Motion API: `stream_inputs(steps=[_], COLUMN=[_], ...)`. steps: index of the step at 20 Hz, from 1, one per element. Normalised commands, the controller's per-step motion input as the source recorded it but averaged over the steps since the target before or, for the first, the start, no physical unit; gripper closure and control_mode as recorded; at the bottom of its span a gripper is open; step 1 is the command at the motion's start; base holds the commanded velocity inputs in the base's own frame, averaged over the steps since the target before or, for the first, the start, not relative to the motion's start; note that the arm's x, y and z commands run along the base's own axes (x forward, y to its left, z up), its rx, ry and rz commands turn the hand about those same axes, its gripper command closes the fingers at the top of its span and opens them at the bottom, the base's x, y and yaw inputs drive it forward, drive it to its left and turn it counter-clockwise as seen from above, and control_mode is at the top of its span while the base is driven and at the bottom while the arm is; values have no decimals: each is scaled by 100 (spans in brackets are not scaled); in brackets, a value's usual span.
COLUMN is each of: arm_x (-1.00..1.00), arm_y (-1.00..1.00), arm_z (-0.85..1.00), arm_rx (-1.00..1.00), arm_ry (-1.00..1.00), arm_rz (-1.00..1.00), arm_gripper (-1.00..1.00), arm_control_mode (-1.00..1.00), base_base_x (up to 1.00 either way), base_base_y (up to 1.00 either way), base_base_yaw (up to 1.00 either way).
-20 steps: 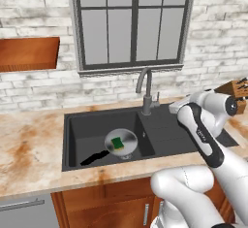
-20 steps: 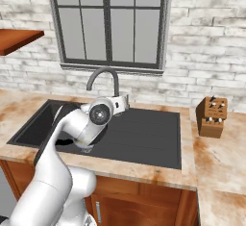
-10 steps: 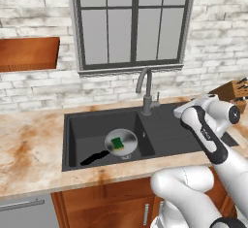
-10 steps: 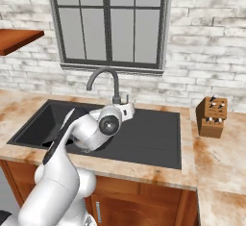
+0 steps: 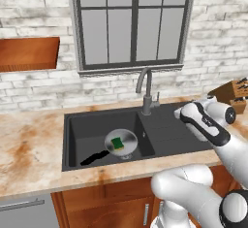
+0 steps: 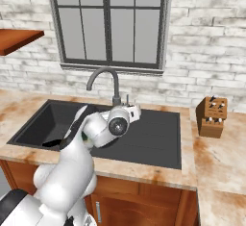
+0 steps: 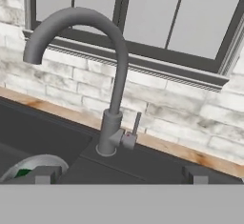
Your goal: Pick the pan and sponge and place them into the sink. Then turn on the water.
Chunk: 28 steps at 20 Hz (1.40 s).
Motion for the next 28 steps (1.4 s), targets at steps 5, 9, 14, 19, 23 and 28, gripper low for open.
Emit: stream_inputs(steps=[5,9,14,19,23,28], arm_x=[44,41,16,4,19,34], arm_y=[-17,-3,0,0,-1,0], arm_z=[-13,-13,-24,-21,-3,0], arm_rx=[0,0,0,0,0,0], arm_ry=[0,0,-4,-9,-4,0], arm_rz=[4,2,0,0,0,0], arm_gripper=[-100,-100,-100,-100,-100,-100], arm_control_mode=[-100,-100,-100,-100,-100,-100], base_base_x=[0,0,0,0,0,0], base_base_y=[0,0,0,0,0,0], base_base_yaw=[0,0,0,0,0,0])
